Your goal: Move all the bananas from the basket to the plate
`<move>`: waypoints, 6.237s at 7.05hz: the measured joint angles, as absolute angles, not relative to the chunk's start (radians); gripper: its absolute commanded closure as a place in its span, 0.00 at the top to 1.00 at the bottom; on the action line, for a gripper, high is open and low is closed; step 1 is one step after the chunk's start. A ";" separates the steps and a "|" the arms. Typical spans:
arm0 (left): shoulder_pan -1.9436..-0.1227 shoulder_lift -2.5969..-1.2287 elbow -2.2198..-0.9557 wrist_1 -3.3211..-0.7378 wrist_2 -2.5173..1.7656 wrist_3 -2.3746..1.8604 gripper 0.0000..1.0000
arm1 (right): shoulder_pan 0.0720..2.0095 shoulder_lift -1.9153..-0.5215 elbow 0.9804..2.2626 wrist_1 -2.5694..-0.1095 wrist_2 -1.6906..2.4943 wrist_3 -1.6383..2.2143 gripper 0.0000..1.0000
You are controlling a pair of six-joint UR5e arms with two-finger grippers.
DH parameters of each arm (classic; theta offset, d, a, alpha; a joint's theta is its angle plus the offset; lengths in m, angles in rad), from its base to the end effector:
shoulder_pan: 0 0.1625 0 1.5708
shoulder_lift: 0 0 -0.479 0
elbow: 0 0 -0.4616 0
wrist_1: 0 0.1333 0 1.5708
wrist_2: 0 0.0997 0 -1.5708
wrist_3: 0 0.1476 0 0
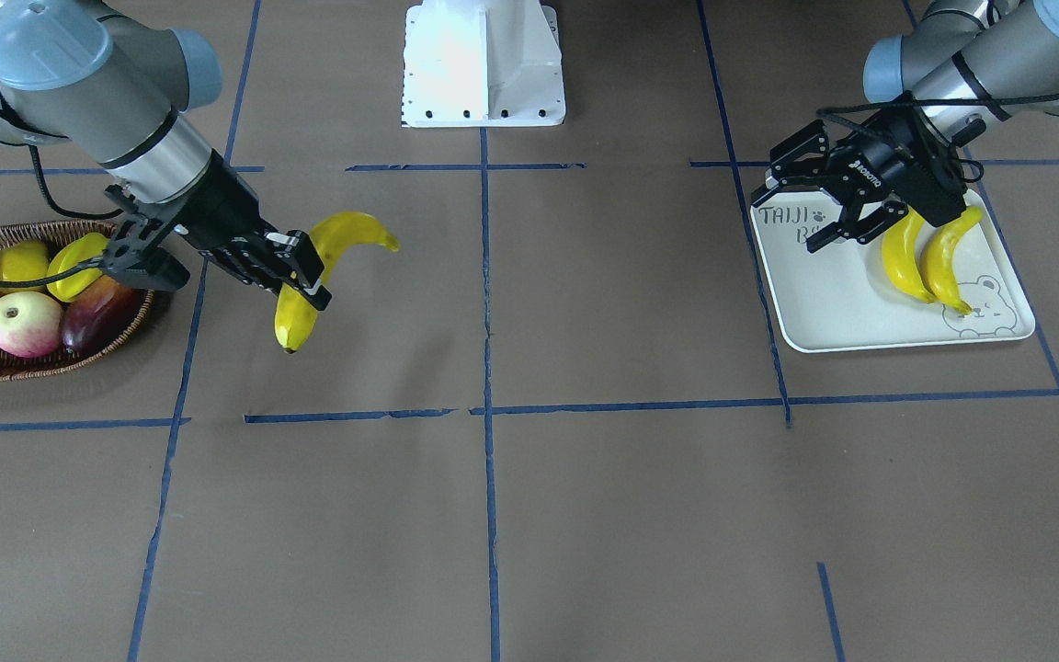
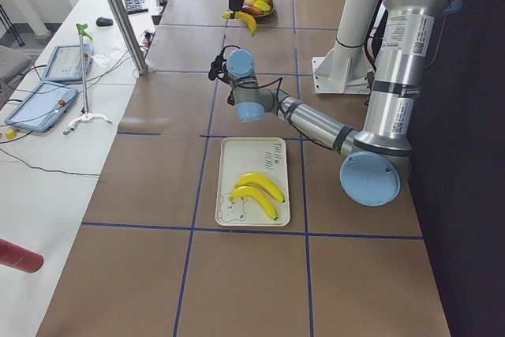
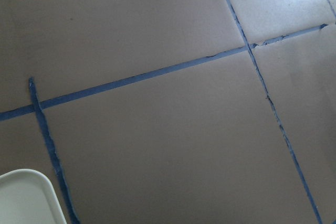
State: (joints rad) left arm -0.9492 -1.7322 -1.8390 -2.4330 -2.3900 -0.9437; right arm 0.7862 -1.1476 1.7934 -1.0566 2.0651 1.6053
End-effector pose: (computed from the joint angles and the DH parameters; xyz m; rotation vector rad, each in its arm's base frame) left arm 0.3409 -0.5196 0.3749 0.3639 1.3378 0.2593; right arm -0.4670 -0.5573 0.2819 0.0101 -1.2226 0.4308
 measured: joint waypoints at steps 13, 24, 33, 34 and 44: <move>-0.663 -1.963 -1.769 -2.781 -2.199 -1.085 1.00 | 0.649 -0.874 1.619 -1.037 2.146 1.692 0.00; -0.607 -1.968 -1.765 -2.783 -2.197 -1.086 0.77 | 0.609 -0.833 1.626 -1.001 2.134 1.769 0.03; -0.603 -1.965 -1.753 -2.783 -2.197 -1.086 0.63 | 0.603 -0.833 1.634 -0.986 2.132 1.782 0.04; -0.603 -1.965 -1.753 -2.783 -2.197 -1.086 0.62 | 0.603 -0.833 1.634 -0.985 2.132 1.782 0.04; -0.604 -1.964 -1.756 -2.785 -2.197 -1.087 0.42 | 0.596 -0.836 1.631 -0.960 2.124 1.782 0.15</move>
State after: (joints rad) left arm -0.6041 -1.9635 -1.7559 -2.7846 -2.1967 -1.0872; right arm 0.5959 -0.8358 1.6309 -0.9597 2.1237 1.7825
